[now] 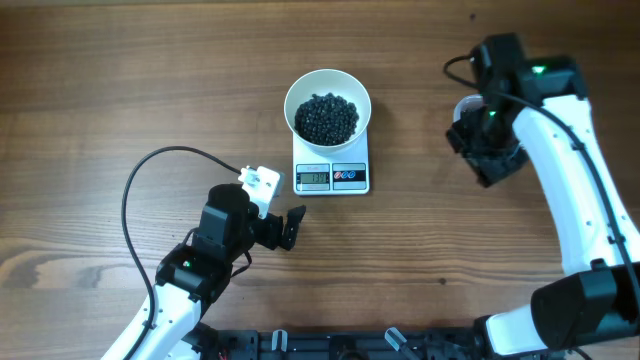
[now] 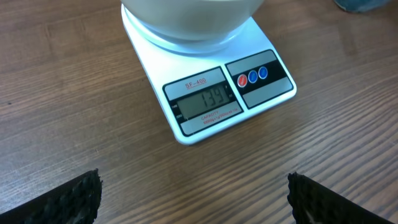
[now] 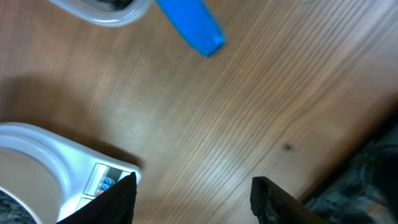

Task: Scoop item into bowl and weigh 150g on scale
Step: 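Set the scoop down in the tub and open the right gripper, then grasp the blue handle again and lift a scoop of beans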

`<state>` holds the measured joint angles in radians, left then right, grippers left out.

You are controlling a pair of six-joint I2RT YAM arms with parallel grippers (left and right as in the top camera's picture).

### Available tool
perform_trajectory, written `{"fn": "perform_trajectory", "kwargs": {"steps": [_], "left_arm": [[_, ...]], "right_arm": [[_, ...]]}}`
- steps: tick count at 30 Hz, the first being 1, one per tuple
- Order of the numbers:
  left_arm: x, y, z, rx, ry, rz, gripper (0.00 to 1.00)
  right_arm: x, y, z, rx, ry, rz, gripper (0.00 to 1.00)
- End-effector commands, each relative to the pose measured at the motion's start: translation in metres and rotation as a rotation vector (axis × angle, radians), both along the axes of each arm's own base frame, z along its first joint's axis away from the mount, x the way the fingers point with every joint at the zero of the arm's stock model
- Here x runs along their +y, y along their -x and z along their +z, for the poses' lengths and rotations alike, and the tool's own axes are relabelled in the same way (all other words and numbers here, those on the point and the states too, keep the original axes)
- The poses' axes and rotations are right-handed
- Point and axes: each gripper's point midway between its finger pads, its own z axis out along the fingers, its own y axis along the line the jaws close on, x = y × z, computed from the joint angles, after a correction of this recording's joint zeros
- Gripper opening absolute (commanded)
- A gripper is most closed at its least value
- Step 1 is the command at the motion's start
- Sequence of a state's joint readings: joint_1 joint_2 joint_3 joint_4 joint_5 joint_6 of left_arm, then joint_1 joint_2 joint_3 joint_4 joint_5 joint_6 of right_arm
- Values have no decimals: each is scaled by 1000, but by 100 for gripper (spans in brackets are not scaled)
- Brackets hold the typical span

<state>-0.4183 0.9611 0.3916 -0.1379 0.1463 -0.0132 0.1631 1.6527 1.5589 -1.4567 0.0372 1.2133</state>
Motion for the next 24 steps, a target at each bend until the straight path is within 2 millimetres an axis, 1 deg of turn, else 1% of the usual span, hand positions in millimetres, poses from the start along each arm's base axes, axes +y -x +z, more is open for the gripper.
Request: {"fn": "perform_trajectory", "kwargs": {"steps": [1,3,6,7,9,10,12,13,17,19,20,22,24], "left_arm": [[2,-1,0,-1,4,15,100],[2,-1,0,-1,4,15,100],[2,-1,0,-1,4,15,100],[2,-1,0,-1,4,15,100],[2,-1,0,-1,4,15,100],[2,-1,0,-1,4,15,100],[2,-1,0,-1,4,15,100],[2,-1,0,-1,4,15,100],[2,-1,0,-1,4,15,100],[2,-1,0,-1,4,16,100],[2,-1,0,-1,4,15,100],[2,-1,0,-1,4,15,100],[2,-1,0,-1,4,15,100]], "right_arm": [[17,7,-13,-71,-49,-91,62],[21,18,-16,-173,-54,-123,64],[21,31,-28,-353,-128,-149,70],[16,32,-31,-424,-119,-150,70],[-1,34,-37,-533,-81,-245,68],[-6,36,-43,-548,-75,-292,65],[-17,40,-51,-535,-30,-368,64],[-30,38,-54,-539,21,-420,64],[-56,32,-62,-525,80,-484,64],[-67,11,-59,-577,97,-456,64],[-68,1,-59,-600,91,-446,64],[-68,-12,-68,-601,74,-451,63],[-64,-17,-77,-581,60,-432,62]]}}
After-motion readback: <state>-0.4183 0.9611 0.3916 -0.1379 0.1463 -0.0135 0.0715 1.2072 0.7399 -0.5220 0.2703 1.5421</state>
